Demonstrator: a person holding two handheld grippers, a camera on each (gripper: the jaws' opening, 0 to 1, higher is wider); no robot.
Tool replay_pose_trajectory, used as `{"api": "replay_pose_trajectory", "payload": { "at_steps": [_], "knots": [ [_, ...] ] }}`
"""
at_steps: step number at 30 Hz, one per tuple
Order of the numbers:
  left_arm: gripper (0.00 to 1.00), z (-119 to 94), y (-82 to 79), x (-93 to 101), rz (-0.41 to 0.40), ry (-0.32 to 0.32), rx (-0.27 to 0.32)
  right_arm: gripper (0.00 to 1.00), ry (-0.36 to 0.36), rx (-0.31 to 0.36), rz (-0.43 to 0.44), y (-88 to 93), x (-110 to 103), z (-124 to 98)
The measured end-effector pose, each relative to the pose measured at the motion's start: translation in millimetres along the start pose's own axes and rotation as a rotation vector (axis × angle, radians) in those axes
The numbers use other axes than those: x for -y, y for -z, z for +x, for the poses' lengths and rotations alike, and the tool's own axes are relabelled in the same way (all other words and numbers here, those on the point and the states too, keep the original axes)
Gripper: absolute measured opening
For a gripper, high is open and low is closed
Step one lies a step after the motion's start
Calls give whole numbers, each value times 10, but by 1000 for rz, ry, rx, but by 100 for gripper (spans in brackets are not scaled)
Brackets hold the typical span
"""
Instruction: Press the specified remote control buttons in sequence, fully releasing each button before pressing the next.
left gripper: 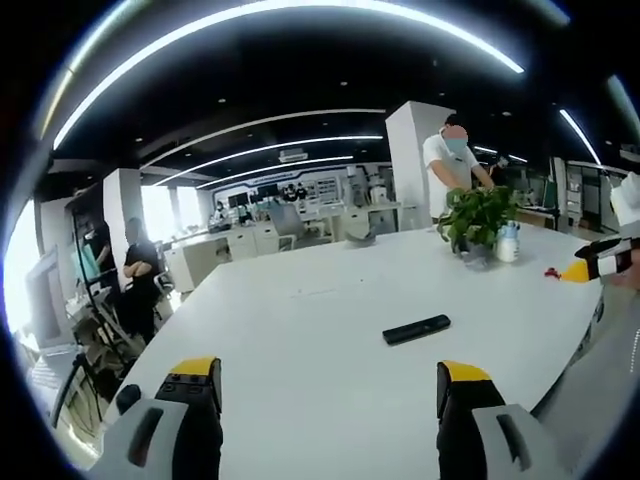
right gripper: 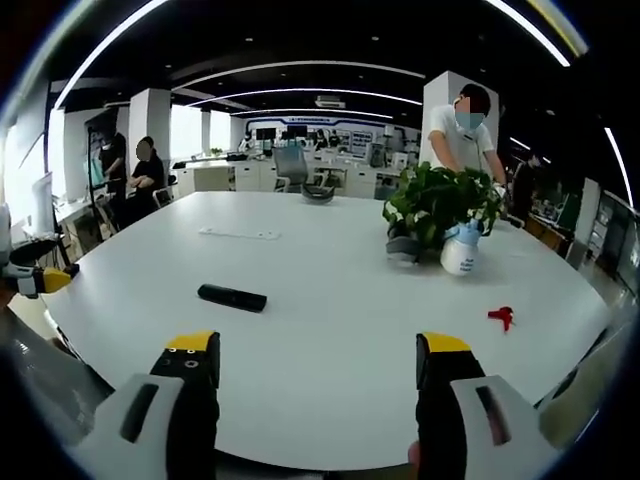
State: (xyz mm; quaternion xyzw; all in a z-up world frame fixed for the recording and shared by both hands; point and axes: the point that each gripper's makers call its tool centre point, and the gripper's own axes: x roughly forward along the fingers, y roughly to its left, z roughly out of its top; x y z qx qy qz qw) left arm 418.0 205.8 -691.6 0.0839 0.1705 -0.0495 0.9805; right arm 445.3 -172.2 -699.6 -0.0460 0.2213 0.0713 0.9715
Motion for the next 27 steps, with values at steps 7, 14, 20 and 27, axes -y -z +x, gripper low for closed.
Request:
{"api": "replay_pose_trajectory", "payload": {
  "at_steps": [7,14,20,27],
  "knots": [
    [88,3,-13,68,18,28,1,82,7,-1,27,8,37,-5],
    [82,43,64,213,8,116,-46,79,0,-5,39,16,33,-6],
    [82,58,52,379,22,192,-68,76,-20,-11,51,31,24,-5],
    [81,160,-182,428,47,266,-61,75,-15,-5,71,31,59,-11]
  ]
}}
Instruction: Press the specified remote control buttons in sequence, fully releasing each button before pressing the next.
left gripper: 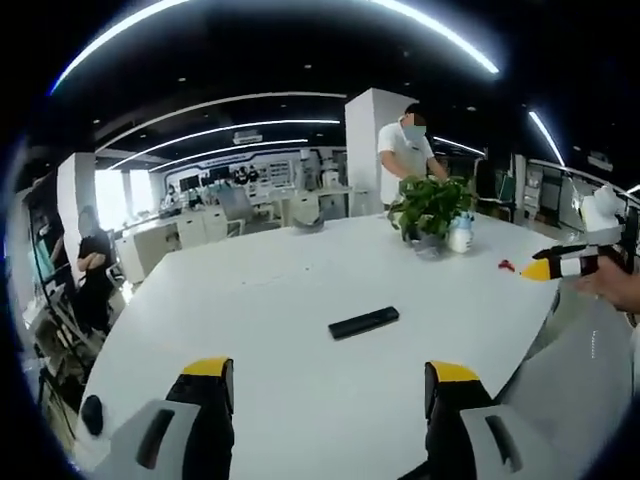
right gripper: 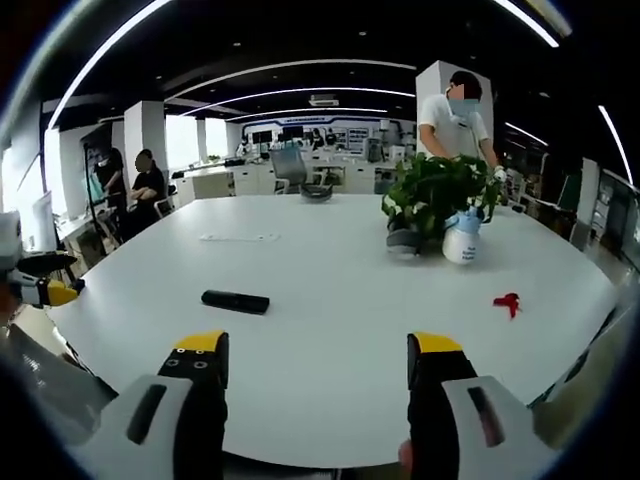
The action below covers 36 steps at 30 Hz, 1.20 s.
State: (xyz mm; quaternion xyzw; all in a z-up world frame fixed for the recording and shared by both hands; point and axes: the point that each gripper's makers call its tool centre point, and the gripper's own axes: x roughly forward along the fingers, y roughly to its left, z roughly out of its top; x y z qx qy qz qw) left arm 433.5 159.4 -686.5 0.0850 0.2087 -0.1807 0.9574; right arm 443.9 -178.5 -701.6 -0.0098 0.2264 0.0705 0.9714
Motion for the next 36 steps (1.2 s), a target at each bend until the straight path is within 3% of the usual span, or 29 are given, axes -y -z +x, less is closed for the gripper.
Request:
{"api": "replay_pose_trajectory", "payload": {
  "at_steps": [7,11,14,17,20,29,36],
  "knots": [
    [80,177,-168,3,141,71,-39,75,23,12,45,-3,81,-23],
    [80,342,-358,-6,172,124,-21,72,8,-23,59,59,70,7],
    [79,480,-410,-67,205,128,-32,70,-11,-26,67,64,39,7],
    [77,608,-456,-91,207,154,-42,68,-14,-30,69,73,38,6],
    [76,738,-504,-104,258,163,-42,67,-13,-48,72,105,42,13],
    [72,1069,-581,8,317,250,-91,66,-8,-73,52,144,38,28],
    [69,1345,-627,51,373,305,-126,56,1,-87,47,167,57,34]
  ]
}}
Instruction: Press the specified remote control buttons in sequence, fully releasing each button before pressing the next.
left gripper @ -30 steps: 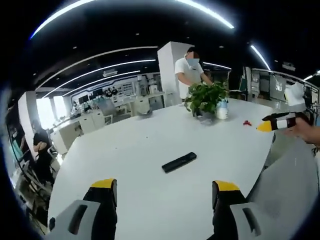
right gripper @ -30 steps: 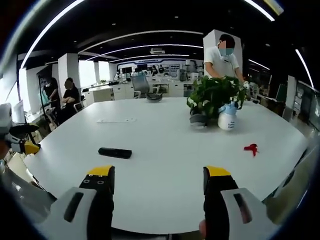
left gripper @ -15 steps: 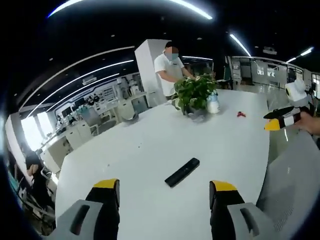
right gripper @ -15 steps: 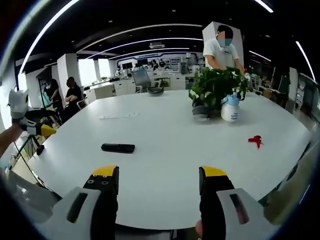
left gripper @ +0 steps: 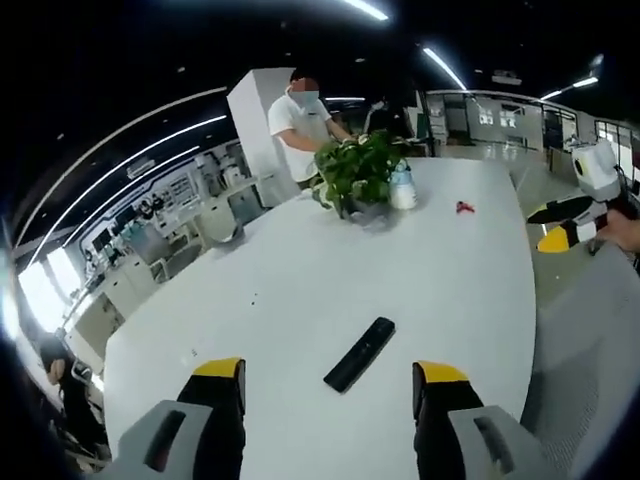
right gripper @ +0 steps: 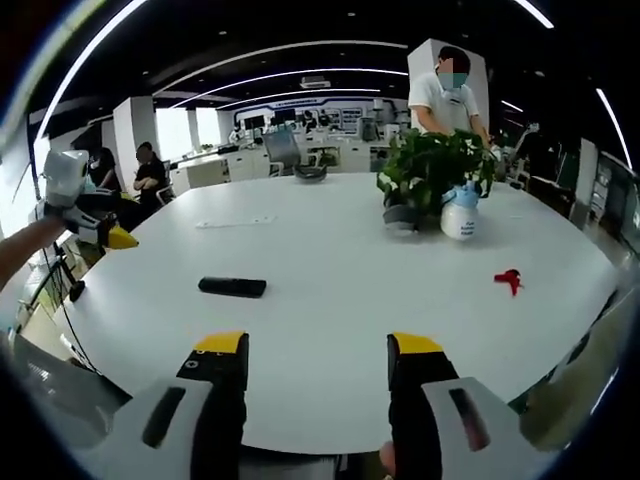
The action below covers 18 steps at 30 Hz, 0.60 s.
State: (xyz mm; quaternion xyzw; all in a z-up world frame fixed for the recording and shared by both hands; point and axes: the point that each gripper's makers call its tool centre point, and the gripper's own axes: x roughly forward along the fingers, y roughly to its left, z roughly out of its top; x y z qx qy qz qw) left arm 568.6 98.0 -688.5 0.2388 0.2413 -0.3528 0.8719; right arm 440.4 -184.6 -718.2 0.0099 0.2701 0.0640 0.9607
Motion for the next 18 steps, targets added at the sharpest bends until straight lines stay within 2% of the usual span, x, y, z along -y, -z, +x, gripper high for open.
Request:
{"api": "replay_pose_trajectory", "payload": {
  "at_steps": [4,8,18],
  "knots": [
    [67,138,-2,-29,50,22,-20,54,2,-19,-5,32,2,11],
    [63,315,60,-57,106,61,-73,54,22,-11,-12,14,35,7],
    [59,645,139,18,154,187,-150,44,46,-35,-50,49,49,19]
  ]
}}
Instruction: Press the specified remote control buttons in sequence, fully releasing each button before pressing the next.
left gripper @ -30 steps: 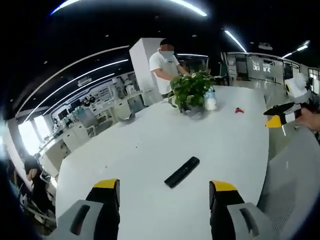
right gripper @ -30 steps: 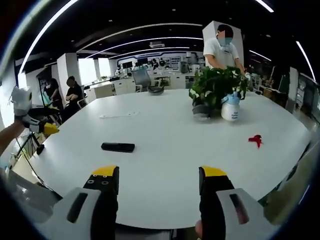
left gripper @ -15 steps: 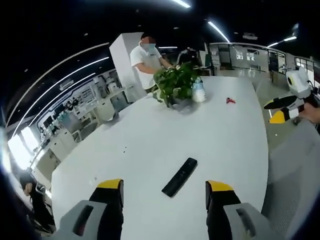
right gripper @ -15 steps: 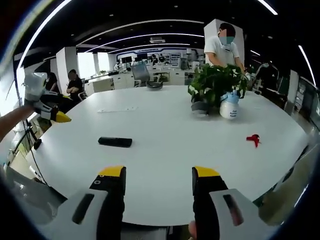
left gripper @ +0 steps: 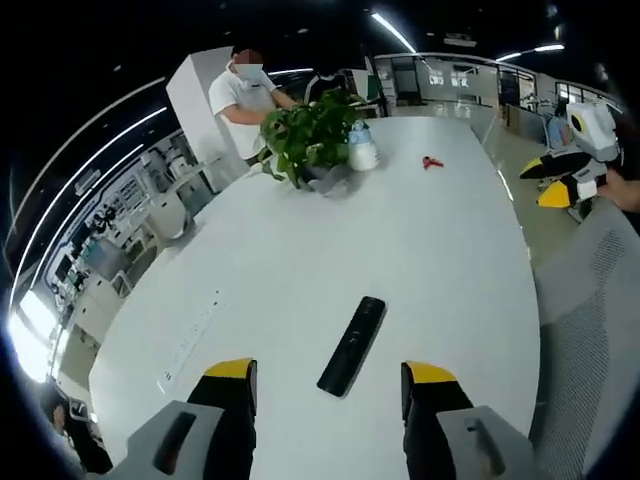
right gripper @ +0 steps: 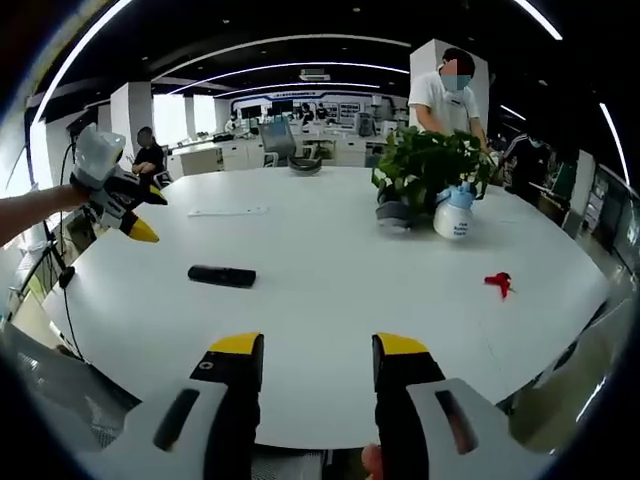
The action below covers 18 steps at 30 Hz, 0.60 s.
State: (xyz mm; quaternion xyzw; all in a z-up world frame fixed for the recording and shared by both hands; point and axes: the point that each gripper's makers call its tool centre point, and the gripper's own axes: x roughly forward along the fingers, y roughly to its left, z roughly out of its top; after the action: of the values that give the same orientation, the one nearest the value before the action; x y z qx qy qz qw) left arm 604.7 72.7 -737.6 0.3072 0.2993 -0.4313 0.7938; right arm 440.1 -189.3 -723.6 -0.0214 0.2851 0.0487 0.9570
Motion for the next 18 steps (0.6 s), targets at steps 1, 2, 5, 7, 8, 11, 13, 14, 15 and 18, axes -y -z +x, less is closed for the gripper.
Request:
{"api": "replay_pose_trajectory", "payload": {
  "at_steps": [1,2,5,7,8,11,13,14,15,18],
  "knots": [
    [58,31,6,1,9,8,-4,40,-1,0,2,-1,-1,-2],
    [57,64,19,17,23,25,-9,37,-3,0,3,-2,-4,-3],
    [57,178,80,43,36,65,-40,27,5,1,7,-3,12,-14],
    [54,247,116,56,34,87,-56,17,7,1,10,-9,22,-28],
    [53,274,130,56,39,93,-60,12,8,4,12,-14,25,-33],
    [51,374,170,57,63,114,-81,2,10,2,12,-11,32,-39],
    [50,433,189,74,66,135,-96,1,9,-5,9,0,30,-31],
    [50,472,204,88,67,153,-106,2,12,-13,3,12,28,-23],
    [49,497,220,98,68,165,-116,2,14,-18,0,20,27,-20],
    [48,595,295,134,109,209,-158,0,22,-27,-9,34,45,-15]
  ]
}}
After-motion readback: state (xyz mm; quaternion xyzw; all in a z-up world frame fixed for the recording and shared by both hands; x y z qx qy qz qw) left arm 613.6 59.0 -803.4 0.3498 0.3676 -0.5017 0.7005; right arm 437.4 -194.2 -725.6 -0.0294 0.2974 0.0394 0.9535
